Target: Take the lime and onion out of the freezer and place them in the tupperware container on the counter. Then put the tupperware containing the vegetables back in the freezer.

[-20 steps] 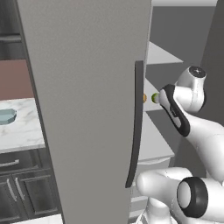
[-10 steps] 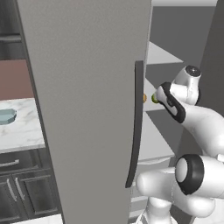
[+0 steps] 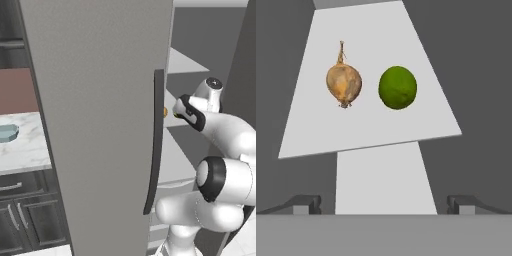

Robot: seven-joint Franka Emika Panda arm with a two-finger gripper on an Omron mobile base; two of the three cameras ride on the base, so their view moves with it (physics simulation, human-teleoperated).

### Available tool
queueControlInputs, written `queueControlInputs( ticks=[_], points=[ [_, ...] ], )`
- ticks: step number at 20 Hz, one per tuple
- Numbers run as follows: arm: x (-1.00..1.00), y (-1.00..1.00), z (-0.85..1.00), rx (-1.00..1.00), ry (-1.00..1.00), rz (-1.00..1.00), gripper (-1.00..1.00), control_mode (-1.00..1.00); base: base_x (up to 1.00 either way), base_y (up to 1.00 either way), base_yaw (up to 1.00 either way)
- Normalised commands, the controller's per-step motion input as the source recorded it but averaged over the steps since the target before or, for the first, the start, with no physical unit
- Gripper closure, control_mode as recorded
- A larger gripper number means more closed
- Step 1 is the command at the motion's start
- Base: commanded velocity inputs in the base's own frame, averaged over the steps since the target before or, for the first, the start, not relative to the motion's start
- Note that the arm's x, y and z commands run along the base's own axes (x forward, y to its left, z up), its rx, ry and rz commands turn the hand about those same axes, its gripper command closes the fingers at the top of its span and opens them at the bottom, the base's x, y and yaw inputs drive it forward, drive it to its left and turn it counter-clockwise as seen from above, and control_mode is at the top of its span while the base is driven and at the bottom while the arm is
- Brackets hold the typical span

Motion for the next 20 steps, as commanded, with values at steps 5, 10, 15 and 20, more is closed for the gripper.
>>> queueControlInputs(
  ticks=[5, 10, 15, 20],
  points=[
    [0.38, -0.12, -0.09, 0.00, 0.00, 0.00, -1.00, -1.00, 0.00, 0.00, 0.00],
    [0.39, -0.05, -0.09, 0.00, 0.00, 0.00, -1.00, -1.00, 0.00, 0.00, 0.00],
    [0.36, -0.02, -0.14, 0.00, 0.00, 0.00, -1.00, -1.00, 0.00, 0.00, 0.00],
    [0.32, -0.08, -0.17, 0.00, 0.00, 0.00, -1.00, -1.00, 0.00, 0.00, 0.00]
  ],
)
